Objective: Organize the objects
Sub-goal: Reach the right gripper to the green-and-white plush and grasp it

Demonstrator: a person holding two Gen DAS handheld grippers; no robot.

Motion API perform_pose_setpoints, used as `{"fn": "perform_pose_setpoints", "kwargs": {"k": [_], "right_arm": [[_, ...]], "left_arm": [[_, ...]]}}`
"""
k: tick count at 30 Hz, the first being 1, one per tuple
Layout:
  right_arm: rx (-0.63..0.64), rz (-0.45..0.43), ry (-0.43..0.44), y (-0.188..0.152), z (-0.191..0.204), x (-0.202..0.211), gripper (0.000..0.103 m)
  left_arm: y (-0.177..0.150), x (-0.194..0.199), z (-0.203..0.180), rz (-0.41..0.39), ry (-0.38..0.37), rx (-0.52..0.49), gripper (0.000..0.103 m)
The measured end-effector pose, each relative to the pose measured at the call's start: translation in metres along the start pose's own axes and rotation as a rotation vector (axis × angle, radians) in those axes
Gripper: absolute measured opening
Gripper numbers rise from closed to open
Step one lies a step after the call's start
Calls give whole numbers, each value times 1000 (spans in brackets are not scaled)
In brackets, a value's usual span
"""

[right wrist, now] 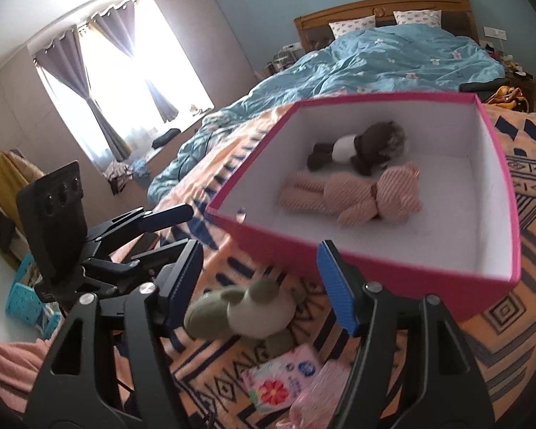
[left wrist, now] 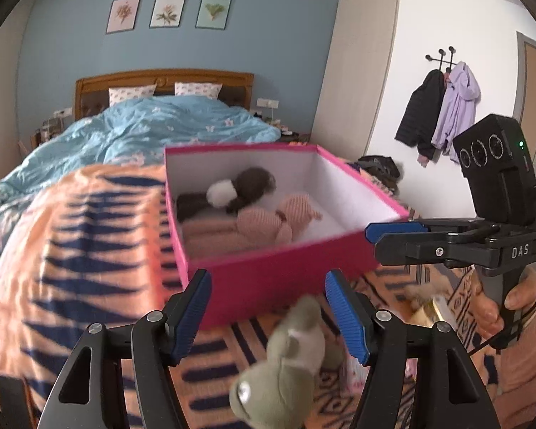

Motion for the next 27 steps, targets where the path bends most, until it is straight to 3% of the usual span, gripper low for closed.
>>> {"fn": "perform_pose_setpoints", "kwargs": {"k": [9,27], "right_arm": [[13,106,-26,-28,13,-37,68],[3,155,-101,-32,10,-75,68]], "left_arm": [[-37,-2,8,63,-6,58,68],[-66,-11,6,105,-24,105,68]]}}
Point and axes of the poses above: each gripper's, at about its wrist camera, not at the fingertips, and x roughly against the way its jaws point, z to its left, y to its top, the point moved 2 cm from there along -x, roughly the way its jaws point, and after that the axes turned 2 degrees about -y, right-handed, at the moved point
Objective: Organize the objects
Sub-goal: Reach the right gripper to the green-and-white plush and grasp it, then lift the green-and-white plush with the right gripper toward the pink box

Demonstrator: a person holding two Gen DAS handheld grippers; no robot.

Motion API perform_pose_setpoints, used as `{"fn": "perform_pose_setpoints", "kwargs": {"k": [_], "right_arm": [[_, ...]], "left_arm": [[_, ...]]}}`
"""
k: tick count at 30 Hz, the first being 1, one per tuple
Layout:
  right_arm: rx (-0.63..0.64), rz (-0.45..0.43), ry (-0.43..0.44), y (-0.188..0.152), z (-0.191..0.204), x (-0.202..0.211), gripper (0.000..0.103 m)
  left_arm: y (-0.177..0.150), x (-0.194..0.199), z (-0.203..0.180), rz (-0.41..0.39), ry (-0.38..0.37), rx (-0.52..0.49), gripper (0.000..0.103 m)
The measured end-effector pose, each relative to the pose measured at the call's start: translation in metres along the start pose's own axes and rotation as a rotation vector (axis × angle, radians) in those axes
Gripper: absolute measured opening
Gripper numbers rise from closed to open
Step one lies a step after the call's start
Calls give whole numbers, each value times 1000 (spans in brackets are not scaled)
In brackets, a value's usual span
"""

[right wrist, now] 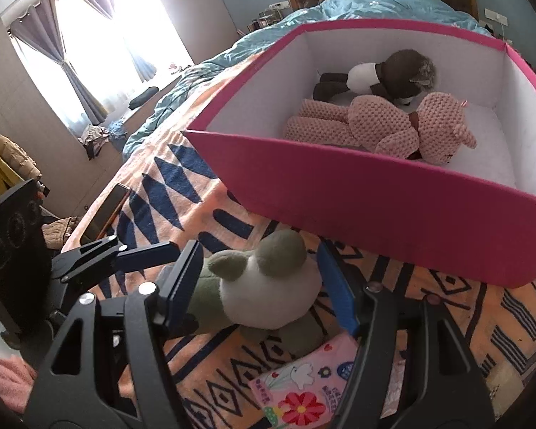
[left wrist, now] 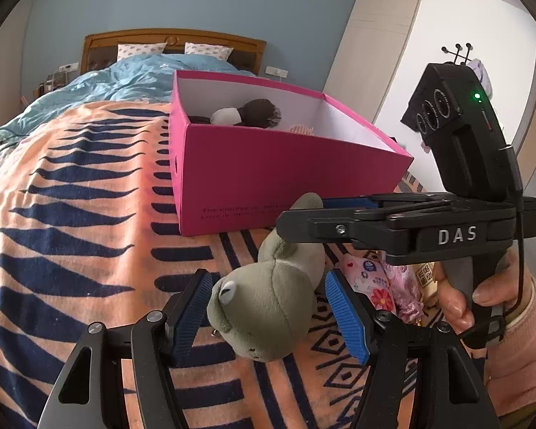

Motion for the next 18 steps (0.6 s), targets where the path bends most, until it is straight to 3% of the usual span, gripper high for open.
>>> {"fn": "perform_pose_setpoints", "kwargs": {"k": [7,18], "right_arm": [[-4,2,-8,2,0,-4,67],[-9,-6,11,-3,-1,-2,54]], "left_arm": [[-4,1,-2,1,-7,12,68],[-10,7,-3,-4,-3,27,68]]}}
Point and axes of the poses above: each gripper's, at about its wrist camera, not at the fingertips, and x roughly against the way its jaws point, z to its left, y to its top, the point moved 2 cm from there along -x, roughly the way its jaws point, and after that the axes turned 2 degrees about -y, right-handed, at the moved point
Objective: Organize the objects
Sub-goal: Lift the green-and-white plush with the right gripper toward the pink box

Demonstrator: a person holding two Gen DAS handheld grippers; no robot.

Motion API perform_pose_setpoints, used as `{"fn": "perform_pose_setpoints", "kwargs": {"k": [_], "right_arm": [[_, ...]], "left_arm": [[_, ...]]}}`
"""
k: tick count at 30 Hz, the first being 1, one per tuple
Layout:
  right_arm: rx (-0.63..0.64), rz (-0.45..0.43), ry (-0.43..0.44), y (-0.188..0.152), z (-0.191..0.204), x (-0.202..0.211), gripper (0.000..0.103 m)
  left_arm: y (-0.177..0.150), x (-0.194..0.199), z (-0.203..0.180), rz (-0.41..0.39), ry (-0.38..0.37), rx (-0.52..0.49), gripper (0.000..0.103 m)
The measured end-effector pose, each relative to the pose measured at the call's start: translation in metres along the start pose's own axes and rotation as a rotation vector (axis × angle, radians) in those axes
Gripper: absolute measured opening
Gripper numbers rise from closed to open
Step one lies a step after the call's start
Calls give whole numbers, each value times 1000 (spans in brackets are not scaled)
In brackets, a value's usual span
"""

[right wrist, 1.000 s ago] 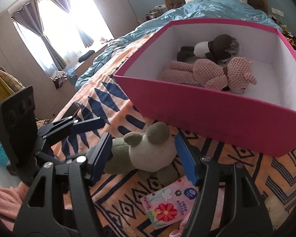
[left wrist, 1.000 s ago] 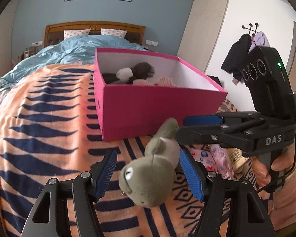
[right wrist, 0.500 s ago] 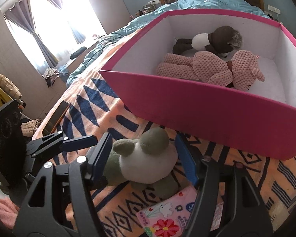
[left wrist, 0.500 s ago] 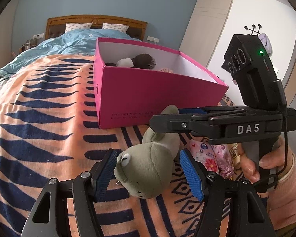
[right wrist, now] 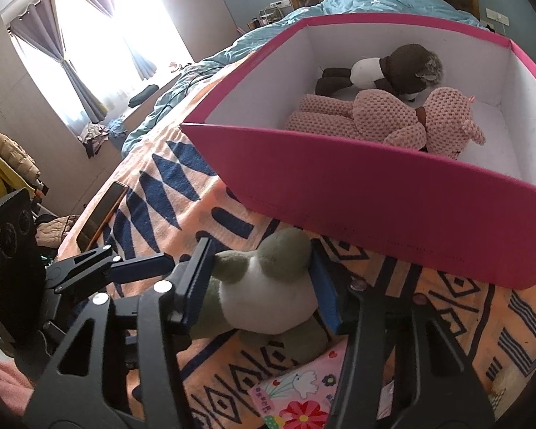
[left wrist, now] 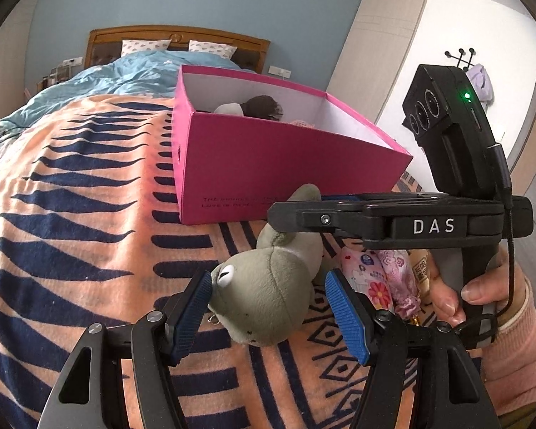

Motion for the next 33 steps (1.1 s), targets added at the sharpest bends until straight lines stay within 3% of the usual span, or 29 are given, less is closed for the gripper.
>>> {"fn": "perform_pose_setpoints", "kwargs": {"k": [17,30,33], "right_arm": [[-13,-46,28,-13,5,19,50],[-58,-35,29,-20,-13,17,50],[-39,4,16,-22,-14,13,53]], "left_arm": [[-6,10,12,-27,28,59,67],[-14,11,1,-8,-14,39,63],[-14,11,-1,-2,-16,38,63]]}}
Point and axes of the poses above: each gripper's, at about its wrist camera, not at the fingertips, and x roughly against the way its jaws point, z to its left, y to its top, the point moved 2 cm from there along -x, roughly the way its jaws point, and after that the axes turned 2 degrees about -y, right-handed, at the moved point
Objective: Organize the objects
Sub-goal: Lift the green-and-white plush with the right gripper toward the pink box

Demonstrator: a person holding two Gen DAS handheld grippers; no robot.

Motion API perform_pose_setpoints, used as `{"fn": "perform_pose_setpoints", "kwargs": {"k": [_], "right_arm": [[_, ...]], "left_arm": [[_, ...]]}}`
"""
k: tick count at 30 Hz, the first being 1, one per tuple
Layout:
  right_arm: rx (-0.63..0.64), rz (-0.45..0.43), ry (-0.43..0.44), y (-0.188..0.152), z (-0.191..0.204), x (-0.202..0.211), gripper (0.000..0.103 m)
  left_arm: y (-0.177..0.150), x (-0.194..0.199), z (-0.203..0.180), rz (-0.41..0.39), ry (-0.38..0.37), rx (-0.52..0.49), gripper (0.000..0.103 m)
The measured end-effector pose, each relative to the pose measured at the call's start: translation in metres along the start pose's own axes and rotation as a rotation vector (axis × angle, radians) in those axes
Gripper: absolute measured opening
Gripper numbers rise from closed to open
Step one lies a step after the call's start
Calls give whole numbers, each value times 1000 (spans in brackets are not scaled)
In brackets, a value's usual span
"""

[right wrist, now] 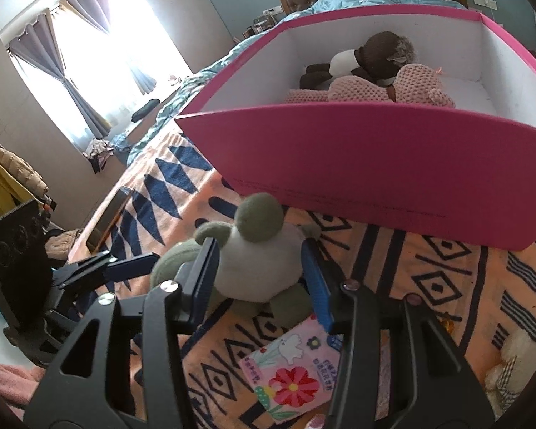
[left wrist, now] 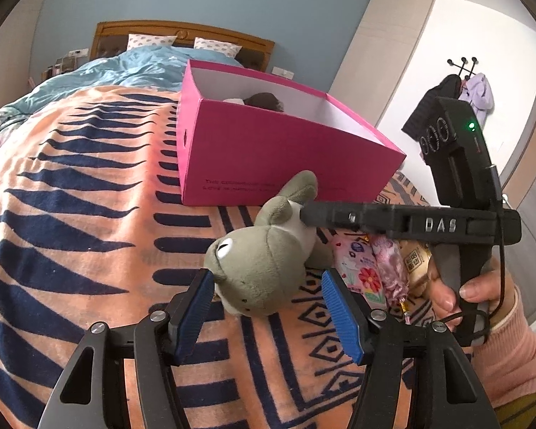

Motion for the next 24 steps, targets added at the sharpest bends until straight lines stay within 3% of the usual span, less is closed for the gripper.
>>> {"fn": "perform_pose_setpoints", "kwargs": {"k": [1,4,13,17,24], "right_arm": [[16,27,-10,-2,0,-4,59],[13,31,-13,-6,-4,-5,64],[-41,33,76,2,-11,-16,65],[-69,42,129,3,-12,-20,65],[-86,31,148,3,-13,-20,65]], "left_arm": [[0,0,-1,1,3,-4,63],[-1,-3,-1,11,19,-5,63],[-3,-9,12,46,41,47,48],[-2,-6,13,40,32,52,48],[0,-9,16,39,21,71,48]]}}
Point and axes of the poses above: each gripper's, at about its wrist camera, not at the fingertips, and x roughly against the way its jaws point, z to its left, y to its top, the point moved 2 cm from there along -x, roughly the way its jaws point, and after that the axes turned 2 degrees about -y, right-handed, at the moved point
